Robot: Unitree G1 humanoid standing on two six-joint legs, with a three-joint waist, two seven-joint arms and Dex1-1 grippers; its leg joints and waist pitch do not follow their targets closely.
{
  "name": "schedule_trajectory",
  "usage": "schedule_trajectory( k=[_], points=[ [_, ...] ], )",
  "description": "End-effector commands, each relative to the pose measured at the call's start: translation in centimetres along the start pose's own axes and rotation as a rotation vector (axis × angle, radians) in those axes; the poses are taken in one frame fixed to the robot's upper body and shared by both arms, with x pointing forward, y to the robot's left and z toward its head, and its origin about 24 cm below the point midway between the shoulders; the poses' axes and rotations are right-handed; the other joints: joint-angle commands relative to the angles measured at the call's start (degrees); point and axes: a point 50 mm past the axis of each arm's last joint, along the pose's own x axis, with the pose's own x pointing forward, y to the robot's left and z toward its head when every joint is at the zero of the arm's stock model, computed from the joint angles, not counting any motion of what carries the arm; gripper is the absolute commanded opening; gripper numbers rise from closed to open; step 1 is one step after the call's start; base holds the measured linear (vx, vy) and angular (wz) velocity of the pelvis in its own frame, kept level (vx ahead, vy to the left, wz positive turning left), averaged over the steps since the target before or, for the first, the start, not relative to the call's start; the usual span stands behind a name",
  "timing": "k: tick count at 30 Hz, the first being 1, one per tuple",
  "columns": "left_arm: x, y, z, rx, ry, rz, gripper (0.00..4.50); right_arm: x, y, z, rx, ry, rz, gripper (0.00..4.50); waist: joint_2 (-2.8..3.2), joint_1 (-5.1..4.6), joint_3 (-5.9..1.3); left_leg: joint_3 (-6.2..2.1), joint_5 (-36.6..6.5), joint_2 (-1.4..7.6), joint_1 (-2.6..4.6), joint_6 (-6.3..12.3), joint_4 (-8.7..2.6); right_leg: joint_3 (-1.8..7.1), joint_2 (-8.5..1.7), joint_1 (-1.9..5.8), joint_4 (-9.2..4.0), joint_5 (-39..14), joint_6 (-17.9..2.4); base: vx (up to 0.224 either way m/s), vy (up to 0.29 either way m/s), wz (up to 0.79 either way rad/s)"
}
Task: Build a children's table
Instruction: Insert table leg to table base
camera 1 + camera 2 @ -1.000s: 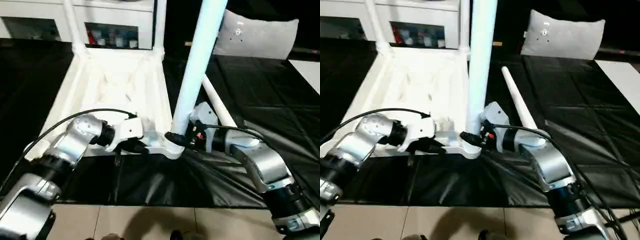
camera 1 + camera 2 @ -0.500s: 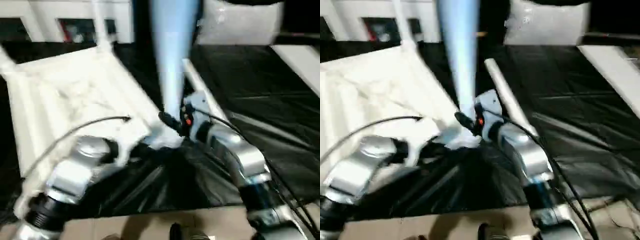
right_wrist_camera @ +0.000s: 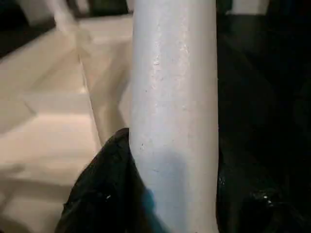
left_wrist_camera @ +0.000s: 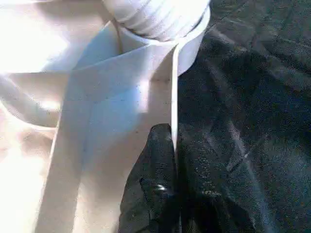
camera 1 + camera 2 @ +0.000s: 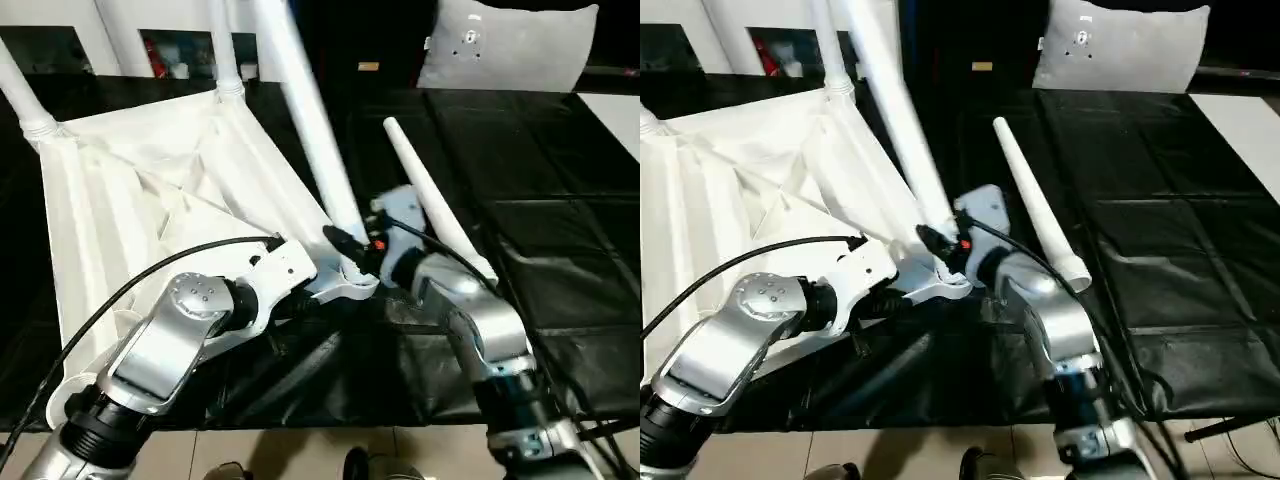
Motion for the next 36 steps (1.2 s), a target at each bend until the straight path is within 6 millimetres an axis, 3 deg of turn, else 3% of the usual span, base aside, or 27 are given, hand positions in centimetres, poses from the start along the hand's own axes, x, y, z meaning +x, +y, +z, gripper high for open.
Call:
schedule_trajectory(
  k=[1,2,4,8,11,12,13,15,16,19,21,25,26,27,28,29,33,34,36],
  points=[
    [-1.1,1.4,0.8,0.065,-0.054,0.085,0.0,-0.9,-0.9,-1.1,0.054,0.009,-0.037,1.88,1.2,0.13,-5.24,0.71,0.22,0.67,-0.27,3.77,-2.46,3.45,-3.07,4.49,-1.87,0.87,-14.41,0.0,0.0,0.0],
    [-1.1,1.5,0.8,0.081,-0.063,0.081,0.0,-1.0,-1.0,-0.9,0.054,-0.016,-0.04,1.88,1.15,0.18,-5.79,0.64,1.67,0.7,-0.18,4.26,-2.28,3.4,-3.05,4.71,-1.47,2.93,-15.05,0.0,0.0,0.0],
    [-1.2,1.8,0.6,0.087,-0.078,0.08,0.0,-1.5,-1.4,0.0,0.078,-0.088,-0.06,1.88,1.18,0.22,-5.89,0.74,0.92,0.7,-0.3,4.52,-2.11,3.44,-3.19,4.76,-1.45,2.24,-15.3,0.0,0.0,0.0],
    [-1.1,2.1,0.3,0.089,-0.105,0.065,0.0,-2.5,-1.9,1.5,0.104,-0.218,-0.072,1.88,1.31,0.8,-6.26,0.86,-3.54,0.75,-0.07,2.71,-1.99,3.49,-3.33,4.66,-1.96,-5.43,-13.6,0.0,0.0,0.0],
    [-1.2,2.2,0.9,0.013,-0.189,0.028,0.0,-3.0,-2.1,2.2,0.092,-0.255,-0.076,1.88,1.44,0.92,-6.28,0.81,-4.51,0.59,-0.27,1.54,-1.83,3.53,-3.21,4.66,-1.96,-7.77,-12.44,-0.02,-0.002,-0.01],
    [-1.3,2.2,1.2,-0.008,-0.217,0.017,0.44,-3.1,-2.2,2.4,0.089,-0.263,-0.082,1.88,1.3,0.96,-6.38,0.87,-4.21,0.49,-0.37,1.43,-1.64,3.58,-3.23,4.69,-1.95,-7.87,-12.22,0.0,0.0,0.0],
    [-1.3,2.1,1.4,-0.028,-0.247,-0.003,0.55,-3.2,-2.3,2.5,0.083,-0.268,-0.088,1.88,1.56,1.1,-6.47,0.77,-4.11,0.55,-0.32,1.32,-1.6,3.58,-3.3,4.65,-1.8,-7.67,-12.43,0.0,0.0,0.0],
    [-1.5,2.2,1.9,-0.058,-0.301,-0.03,0.61,-3.4,-2.5,2.8,0.073,-0.275,-0.097,1.88,1.35,1.29,-6.39,0.87,-5.21,0.53,-0.29,1.28,-1.46,3.56,-3.26,4.49,-1.94,-9.07,-12.89,0.0,0.0,0.0],
    [-1.7,2.5,2.6,-0.085,-0.353,-0.033,0.61,-3.5,-2.5,3.0,0.069,-0.281,-0.093,1.88,1.78,1.42,-6.34,0.82,-5.72,0.57,-0.22,1.23,-1.46,3.53,-3.22,4.36,-1.92,-9.51,-12.93,0.0,0.0,0.0],
    [-1.8,3.7,3.5,-0.115,-0.405,0.019,0.61,-3.5,-2.1,3.3,0.056,-0.294,-0.076,1.88,1.42,1.46,-6.35,0.89,-7.17,0.2,-0.29,1.62,-1.32,3.36,-2.94,4.4,-2.4,-12.99,-11.13,0.0,0.0,0.0],
    [-1.8,5.9,4.4,-0.164,-0.412,0.171,0.61,-3.3,-1.4,3.6,0.048,-0.302,-0.051,1.88,1.73,1.5,-6.4,0.92,-8.5,-0.1,-0.15,1.49,-1.13,3.15,-2.75,4.25,-2.9,-17.58,-8.73,0.0,0.0,0.0],
    [-1.9,8.1,5.6,-0.236,-0.448,0.314,0.64,-3.0,-0.5,3.7,0.043,-0.298,-0.017,1.88,1.7,1.6,-6.68,0.78,-7.62,-0.27,-0.5,1.52,-1.05,2.9,-2.64,4.32,-3.11,-18.26,-7.0,0.0,0.0,0.0],
    [-1.9,9.1,6.5,-0.255,-0.466,0.376,0.67,-2.9,0.1,3.7,0.04,-0.29,0.005,1.88,1.32,1.57,-6.86,0.65,-7.12,-0.2,-0.78,1.55,-1.05,2.87,-2.7,4.56,-2.94,-17.4,-6.9,0.0,0.0,0.0],
    [-1.8,9.4,6.8,-0.253,-0.466,0.393,0.67,-2.9,0.2,3.7,0.04,-0.287,0.012,1.88,1.6,1.86,-7.02,0.61,-6.95,-0.19,-0.41,1.63,-0.96,2.86,-2.75,4.28,-2.87,-16.92,-6.86,0.0,0.0,0.0],
    [-1.5,9.4,7.3,-0.237,-0.463,0.387,0.67,-2.8,0.5,3.6,0.036,-0.276,0.026,1.88,1.41,1.67,-6.94,0.55,-6.82,-0.24,-0.75,1.84,-1.04,2.83,-2.69,4.42,-2.88,-16.77,-6.86,0.0,0.0,0.0],
    [-1.2,9.3,7.9,-0.224,-0.469,0.368,0.67,-2.7,0.7,3.5,0.029,-0.264,0.035,1.88,1.48,1.82,-7.01,0.62,-6.79,-0.22,-0.55,1.94,-0.97,2.85,-2.75,4.26,-2.97,-16.78,-6.9,0.0,0.0,0.0],
    [-0.3,8.4,10.1,-0.187,-0.52,0.283,0.67,-2.5,1.2,2.9,-0.019,-0.206,0.066,1.88,1.31,2.41,-7.34,0.69,-3.67,0.01,-0.87,2.53,-0.77,3.06,-2.99,4.41,-2.29,-11.76,-8.88,0.0,0.0,0.0],
    [0.2,7.3,11.7,-0.162,-0.572,0.202,0.67,-2.4,1.3,2.4,-0.045,-0.167,0.061,1.88,1.35,2.49,-7.3,0.73,-3.65,0.01,-0.86,2.74,-0.75,3.06,-3.02,4.38,-2.29,-11.37,-9.15,0.0,0.0,0.0],
    [0.4,6.0,12.9,-0.13,-0.622,0.109,0.67,-2.4,1.1,2.1,-0.055,-0.146,0.043,1.88,1.11,3.0,-7.41,0.81,-2.78,0.05,-0.96,3.16,-0.67,3.11,-3.13,4.37,-2.28,-10.7,-9.48,0.0,0.0,0.0]
  ],
)
